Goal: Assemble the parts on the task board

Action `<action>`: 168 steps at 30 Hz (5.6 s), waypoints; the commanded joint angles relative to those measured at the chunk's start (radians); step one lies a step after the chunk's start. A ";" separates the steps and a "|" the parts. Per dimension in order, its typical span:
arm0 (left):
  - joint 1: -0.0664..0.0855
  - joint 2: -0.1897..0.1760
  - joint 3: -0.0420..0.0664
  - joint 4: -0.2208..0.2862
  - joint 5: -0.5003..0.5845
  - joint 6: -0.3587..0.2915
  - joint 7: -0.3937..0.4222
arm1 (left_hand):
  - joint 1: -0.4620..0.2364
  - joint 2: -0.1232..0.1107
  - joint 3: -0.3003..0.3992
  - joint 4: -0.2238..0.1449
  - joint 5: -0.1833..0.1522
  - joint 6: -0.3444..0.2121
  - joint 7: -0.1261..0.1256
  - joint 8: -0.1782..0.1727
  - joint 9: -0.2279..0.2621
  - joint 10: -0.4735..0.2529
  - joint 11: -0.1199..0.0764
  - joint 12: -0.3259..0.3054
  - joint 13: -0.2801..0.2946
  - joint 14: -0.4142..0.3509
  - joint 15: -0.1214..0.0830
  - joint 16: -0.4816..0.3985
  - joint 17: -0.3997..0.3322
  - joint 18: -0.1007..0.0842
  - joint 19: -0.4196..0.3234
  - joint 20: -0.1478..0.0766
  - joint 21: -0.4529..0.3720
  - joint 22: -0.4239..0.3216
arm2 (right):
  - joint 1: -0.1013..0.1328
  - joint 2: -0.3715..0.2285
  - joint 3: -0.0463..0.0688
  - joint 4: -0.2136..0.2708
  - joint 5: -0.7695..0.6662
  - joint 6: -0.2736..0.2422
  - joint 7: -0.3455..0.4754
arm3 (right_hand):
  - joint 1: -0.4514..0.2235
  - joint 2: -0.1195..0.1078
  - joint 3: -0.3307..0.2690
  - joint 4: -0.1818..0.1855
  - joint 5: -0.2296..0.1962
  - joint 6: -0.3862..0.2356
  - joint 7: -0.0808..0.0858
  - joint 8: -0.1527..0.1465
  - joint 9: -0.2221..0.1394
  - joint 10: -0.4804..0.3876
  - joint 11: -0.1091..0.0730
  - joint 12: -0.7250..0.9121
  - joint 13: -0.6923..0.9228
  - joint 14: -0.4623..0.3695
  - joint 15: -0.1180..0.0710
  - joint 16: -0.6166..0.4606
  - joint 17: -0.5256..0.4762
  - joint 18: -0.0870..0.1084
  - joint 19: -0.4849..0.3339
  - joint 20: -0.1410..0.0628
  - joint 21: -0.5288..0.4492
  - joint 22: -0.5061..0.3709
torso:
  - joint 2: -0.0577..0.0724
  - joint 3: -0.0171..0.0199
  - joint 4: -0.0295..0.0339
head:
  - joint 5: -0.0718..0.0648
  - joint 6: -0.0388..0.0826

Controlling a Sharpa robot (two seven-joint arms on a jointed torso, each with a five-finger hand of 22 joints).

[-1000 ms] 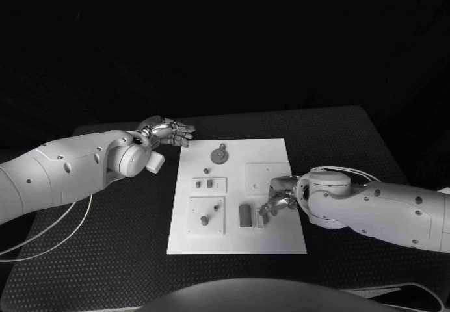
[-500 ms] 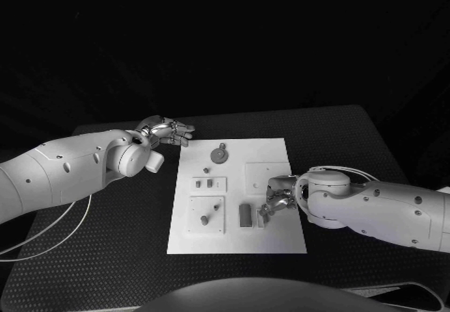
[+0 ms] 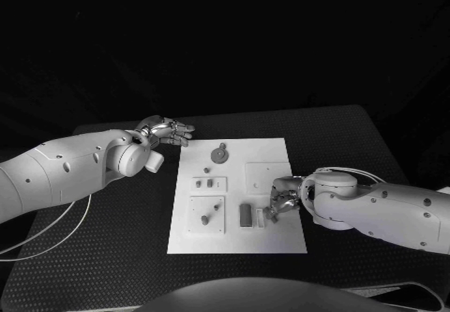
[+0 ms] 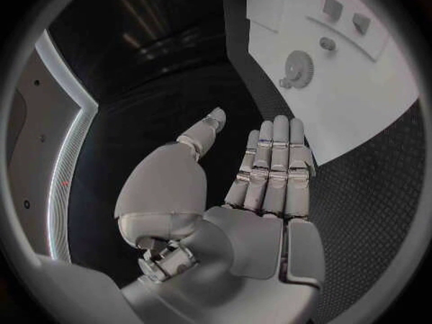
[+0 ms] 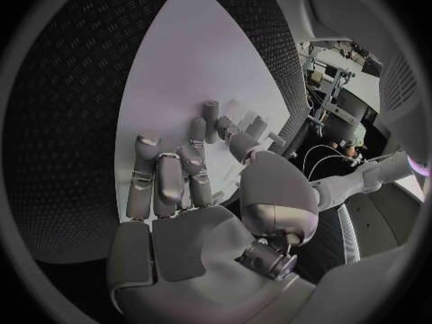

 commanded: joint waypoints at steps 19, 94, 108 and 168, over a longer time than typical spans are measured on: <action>0.001 0.002 0.000 0.003 -0.004 0.011 0.003 | -0.010 -0.003 -0.004 0.001 -0.003 -0.007 -0.002 0.005 -0.001 -0.005 0.000 0.002 -0.002 -0.002 0.006 -0.007 0.003 0.008 -0.006 0.002 0.002 -0.001 | -0.013 -0.002 -0.013 0.007 -0.275 0.077 -0.064 | -0.069 -0.069 -0.006 0.061 0.000 -0.024 0.015 -0.022 -0.015 -0.054 0.010 -0.039 -0.040 -0.035 0.006 -0.014 -0.045 0.000 -0.013 0.010 -0.016 0.008 | 0.000 -0.0002 0.0000 | -0.004 0.001; 0.001 -0.003 0.000 0.019 -0.029 0.002 0.001 | -0.007 -0.003 -0.004 0.000 -0.003 -0.008 -0.002 0.006 -0.002 -0.005 0.000 0.003 -0.002 -0.001 0.007 -0.011 0.008 0.009 -0.007 0.002 0.003 -0.001 | -0.007 -0.071 -0.013 0.047 0.138 -0.152 -0.057 | 0.117 0.069 -0.041 -0.008 -0.001 -0.012 0.009 -0.011 -0.017 -0.036 0.005 -0.039 -0.054 -0.039 0.010 -0.008 -0.051 0.000 -0.036 0.020 0.012 0.016 | 0.000 -0.0007 0.0003 | -0.012 0.000; 0.002 -0.003 0.000 0.020 -0.029 0.002 0.000 | -0.007 -0.004 -0.004 -0.001 -0.003 -0.008 -0.002 0.006 -0.002 -0.005 0.000 0.003 -0.002 -0.001 0.007 -0.011 0.010 0.009 -0.007 0.002 0.003 -0.001 | -0.004 -0.071 -0.013 0.099 0.300 -0.199 -0.057 | 0.114 0.070 -0.043 -0.007 -0.001 -0.011 0.008 -0.011 -0.019 -0.032 0.004 -0.040 -0.055 -0.036 0.009 -0.010 -0.052 0.000 -0.033 0.019 0.012 0.014 | 0.000 -0.0007 0.0007 | -0.013 0.002; 0.002 -0.003 0.000 0.019 -0.032 0.003 -0.003 | -0.008 -0.004 -0.005 0.001 -0.003 -0.008 -0.002 0.007 -0.003 -0.005 0.000 0.003 -0.002 -0.001 0.007 -0.015 0.014 0.009 -0.008 0.003 0.003 -0.001 | -0.029 -0.006 -0.013 0.052 0.359 -0.216 -0.056 | 0.065 0.073 -0.055 -0.003 -0.001 -0.010 0.011 -0.018 -0.030 -0.034 0.006 -0.047 -0.053 -0.036 0.006 -0.015 -0.061 0.000 -0.029 0.018 0.004 0.008 | 0.000 -0.0003 0.0011 | -0.003 -0.008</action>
